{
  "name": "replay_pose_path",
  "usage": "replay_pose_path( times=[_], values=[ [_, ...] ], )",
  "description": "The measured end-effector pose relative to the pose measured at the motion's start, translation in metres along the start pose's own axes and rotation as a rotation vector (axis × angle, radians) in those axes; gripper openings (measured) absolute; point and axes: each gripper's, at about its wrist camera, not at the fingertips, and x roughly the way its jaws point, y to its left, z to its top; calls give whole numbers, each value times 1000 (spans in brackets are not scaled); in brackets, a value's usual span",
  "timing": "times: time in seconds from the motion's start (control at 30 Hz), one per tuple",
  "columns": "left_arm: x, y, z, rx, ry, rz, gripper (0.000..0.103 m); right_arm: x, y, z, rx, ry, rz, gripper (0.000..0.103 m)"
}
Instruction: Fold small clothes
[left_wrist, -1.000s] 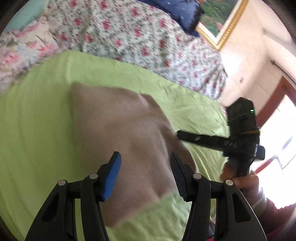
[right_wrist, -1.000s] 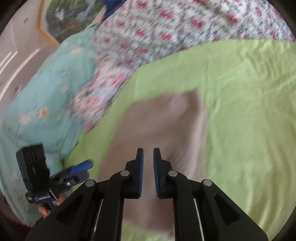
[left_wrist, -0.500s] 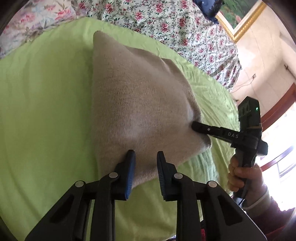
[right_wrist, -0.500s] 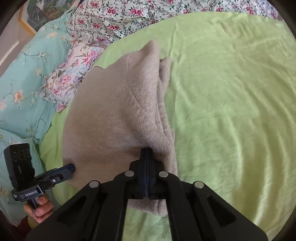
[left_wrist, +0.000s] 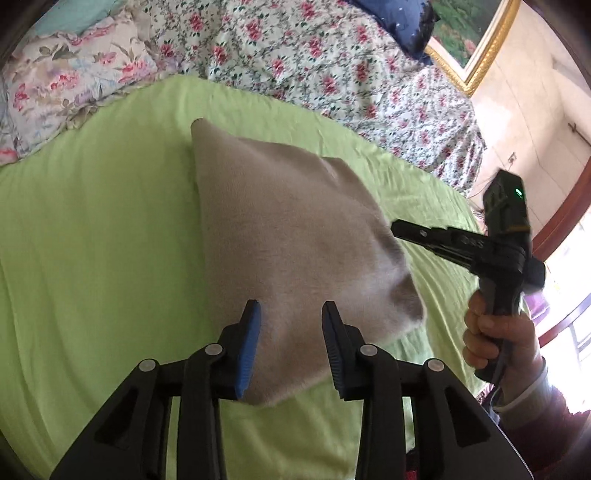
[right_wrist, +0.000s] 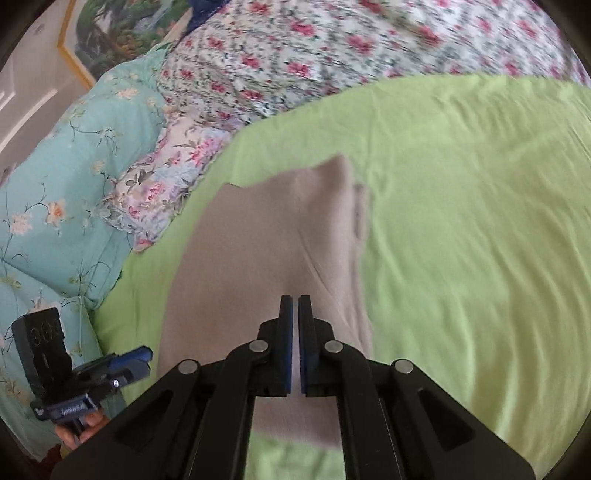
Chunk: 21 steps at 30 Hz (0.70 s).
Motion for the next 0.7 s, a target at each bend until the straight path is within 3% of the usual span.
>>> replay_pose_path(
  times=[0.07, 0.17, 0.3, 0.4, 0.5, 0.53, 0.7],
  values=[
    [14, 6, -2, -22, 36, 1, 34, 26, -8, 6, 4, 57, -68, 3],
    [24, 2, -2, -9, 49, 20, 34, 44, -26, 8, 53, 64, -68, 0],
    [17, -6, -3, 7, 44, 40, 34, 16, -14, 4, 45, 22, -37, 4],
    [12, -10, -9, 14, 45, 51, 35, -9, 1, -21, -1, 28, -11, 4],
    [14, -12, -18, 25, 50, 100, 35, -19, -2, -56, -36, 76, -85, 4],
    [16, -12, -19, 29, 54, 109, 34, -14, -10, -69, -41, 114, -166, 4],
    [18, -24, -28, 68, 62, 164, 39, -19, -28, -79, 13, 83, -140, 2]
  ],
)
